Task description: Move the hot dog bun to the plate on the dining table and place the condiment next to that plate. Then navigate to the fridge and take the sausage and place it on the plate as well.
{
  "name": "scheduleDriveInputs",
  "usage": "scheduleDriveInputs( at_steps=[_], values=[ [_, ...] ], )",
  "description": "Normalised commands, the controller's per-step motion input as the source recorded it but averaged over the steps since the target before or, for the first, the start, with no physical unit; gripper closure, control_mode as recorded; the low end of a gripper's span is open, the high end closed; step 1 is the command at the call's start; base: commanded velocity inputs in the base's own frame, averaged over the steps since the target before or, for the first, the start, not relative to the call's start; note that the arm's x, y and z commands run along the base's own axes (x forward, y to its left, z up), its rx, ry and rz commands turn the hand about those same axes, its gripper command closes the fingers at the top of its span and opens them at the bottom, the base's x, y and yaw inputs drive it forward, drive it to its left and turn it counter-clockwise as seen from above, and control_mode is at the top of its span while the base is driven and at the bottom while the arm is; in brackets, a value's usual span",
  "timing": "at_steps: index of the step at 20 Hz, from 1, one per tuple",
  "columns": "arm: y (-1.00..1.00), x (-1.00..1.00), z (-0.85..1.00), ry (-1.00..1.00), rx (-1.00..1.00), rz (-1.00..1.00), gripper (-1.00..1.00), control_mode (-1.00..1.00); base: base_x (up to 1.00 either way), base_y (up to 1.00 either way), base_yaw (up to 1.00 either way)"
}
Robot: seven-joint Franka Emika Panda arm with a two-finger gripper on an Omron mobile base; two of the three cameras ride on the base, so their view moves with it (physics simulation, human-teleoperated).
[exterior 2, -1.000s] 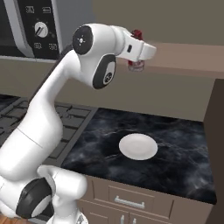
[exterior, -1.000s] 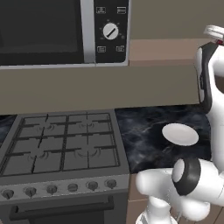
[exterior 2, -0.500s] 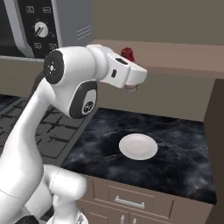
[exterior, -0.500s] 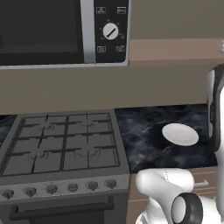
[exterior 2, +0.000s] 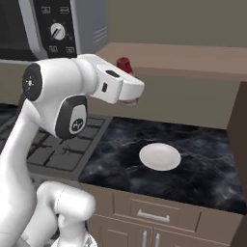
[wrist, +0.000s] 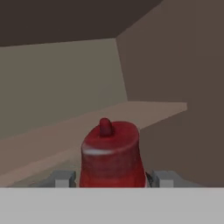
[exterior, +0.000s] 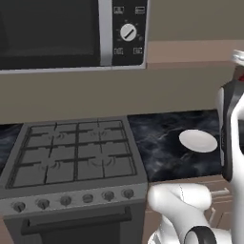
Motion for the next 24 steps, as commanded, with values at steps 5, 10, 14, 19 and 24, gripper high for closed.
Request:
scheduleDriveInputs(
  at_steps=[5,10,14,19,24],
  values=[
    [0.0,0.0,0.0,0.0,0.0,0.0,1.0,1.0,-0.62,0.49,-0.41],
    [0.0,0.0,0.0,0.0,0.0,0.0,1.0,1.0,-0.57,0.34,-0.67],
    [0.0,0.0,0.0,0.0,0.0,0.0,1.0,1.0,-0.45,0.26,-0.78],
    [0.0,0.0,0.0,0.0,0.0,0.0,1.0,1.0,-0.36,0.23,-0.82],
    [0.0,0.0,0.0,0.0,0.0,0.0,1.0,1.0,-0.34,0.17,-0.84]
  ],
)
